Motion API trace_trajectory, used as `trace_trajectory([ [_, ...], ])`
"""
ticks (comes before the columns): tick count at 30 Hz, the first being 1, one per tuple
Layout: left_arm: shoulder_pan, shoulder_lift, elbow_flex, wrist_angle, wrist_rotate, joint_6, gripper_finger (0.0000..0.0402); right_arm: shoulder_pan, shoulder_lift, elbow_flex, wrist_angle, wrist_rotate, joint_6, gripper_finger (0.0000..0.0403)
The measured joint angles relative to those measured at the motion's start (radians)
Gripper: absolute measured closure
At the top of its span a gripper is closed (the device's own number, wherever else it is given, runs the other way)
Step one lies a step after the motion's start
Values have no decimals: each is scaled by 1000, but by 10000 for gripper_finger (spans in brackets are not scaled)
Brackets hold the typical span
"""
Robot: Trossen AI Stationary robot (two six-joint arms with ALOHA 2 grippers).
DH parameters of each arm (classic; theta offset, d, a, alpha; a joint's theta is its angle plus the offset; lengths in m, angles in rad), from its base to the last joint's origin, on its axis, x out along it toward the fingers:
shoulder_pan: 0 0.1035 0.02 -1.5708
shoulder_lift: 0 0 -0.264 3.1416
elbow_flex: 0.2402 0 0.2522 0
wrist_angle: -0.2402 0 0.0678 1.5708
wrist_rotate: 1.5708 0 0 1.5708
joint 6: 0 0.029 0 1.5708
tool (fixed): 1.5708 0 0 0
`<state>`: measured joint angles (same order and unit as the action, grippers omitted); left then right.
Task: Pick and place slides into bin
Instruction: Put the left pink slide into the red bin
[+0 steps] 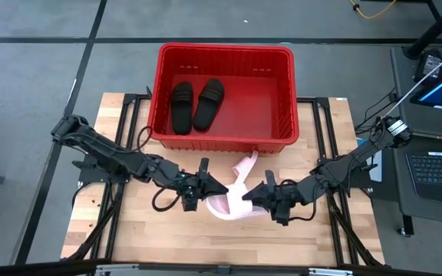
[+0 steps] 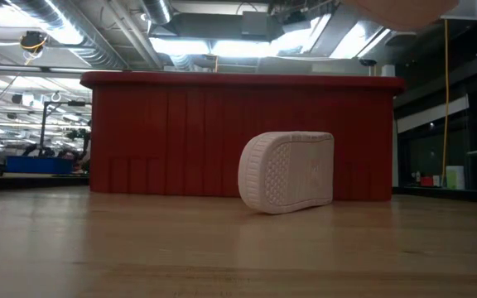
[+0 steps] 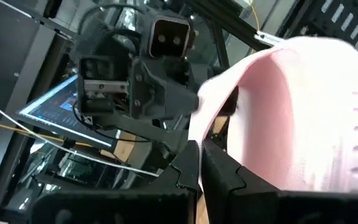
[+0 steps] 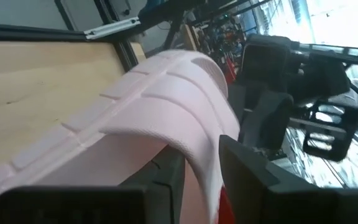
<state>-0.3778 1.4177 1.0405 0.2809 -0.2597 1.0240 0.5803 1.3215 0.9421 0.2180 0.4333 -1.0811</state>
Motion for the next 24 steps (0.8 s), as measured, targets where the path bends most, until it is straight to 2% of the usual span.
trace_trajectory([
  [9, -39, -46, 0, -29, -1, -11, 399, 0, -1, 0, 11, 17, -1, 305],
  [16, -39, -46, 0, -30, -1, -19, 399, 0, -1, 0, 29, 15, -11, 321],
  [24, -38, -46, 0, -22, 12, -18, 399, 0, -1, 0, 58, -43, -22, 320],
])
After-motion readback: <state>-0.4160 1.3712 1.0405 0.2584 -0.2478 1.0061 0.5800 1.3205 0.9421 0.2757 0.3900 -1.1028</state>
